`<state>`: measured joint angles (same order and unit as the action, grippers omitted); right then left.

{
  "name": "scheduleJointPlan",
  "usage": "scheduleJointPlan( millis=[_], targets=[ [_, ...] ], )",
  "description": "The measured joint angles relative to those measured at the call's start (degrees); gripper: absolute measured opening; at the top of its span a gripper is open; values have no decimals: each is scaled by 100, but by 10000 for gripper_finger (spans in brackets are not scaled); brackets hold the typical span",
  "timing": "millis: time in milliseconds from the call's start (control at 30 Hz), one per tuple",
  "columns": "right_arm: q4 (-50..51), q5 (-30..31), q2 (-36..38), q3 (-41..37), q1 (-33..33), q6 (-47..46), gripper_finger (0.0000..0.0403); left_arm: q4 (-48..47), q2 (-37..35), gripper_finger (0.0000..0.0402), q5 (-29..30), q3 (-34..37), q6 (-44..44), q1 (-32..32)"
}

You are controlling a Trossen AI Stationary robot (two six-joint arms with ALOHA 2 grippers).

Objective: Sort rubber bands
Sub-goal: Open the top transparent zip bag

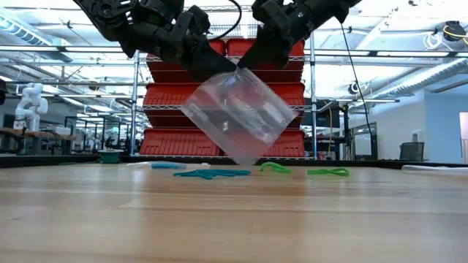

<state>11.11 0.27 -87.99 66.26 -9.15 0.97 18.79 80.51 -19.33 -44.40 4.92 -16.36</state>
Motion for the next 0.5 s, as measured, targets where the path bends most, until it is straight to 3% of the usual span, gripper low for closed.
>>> scheduleJointPlan(
  millis=[67,500],
  targets=[
    [16,-2,0,-1,3,36,13,7,0,1,0,0,1,0],
    [389,-21,15,22,88,9,11,-108,-323,0,2,4,36,-21]
  ],
)
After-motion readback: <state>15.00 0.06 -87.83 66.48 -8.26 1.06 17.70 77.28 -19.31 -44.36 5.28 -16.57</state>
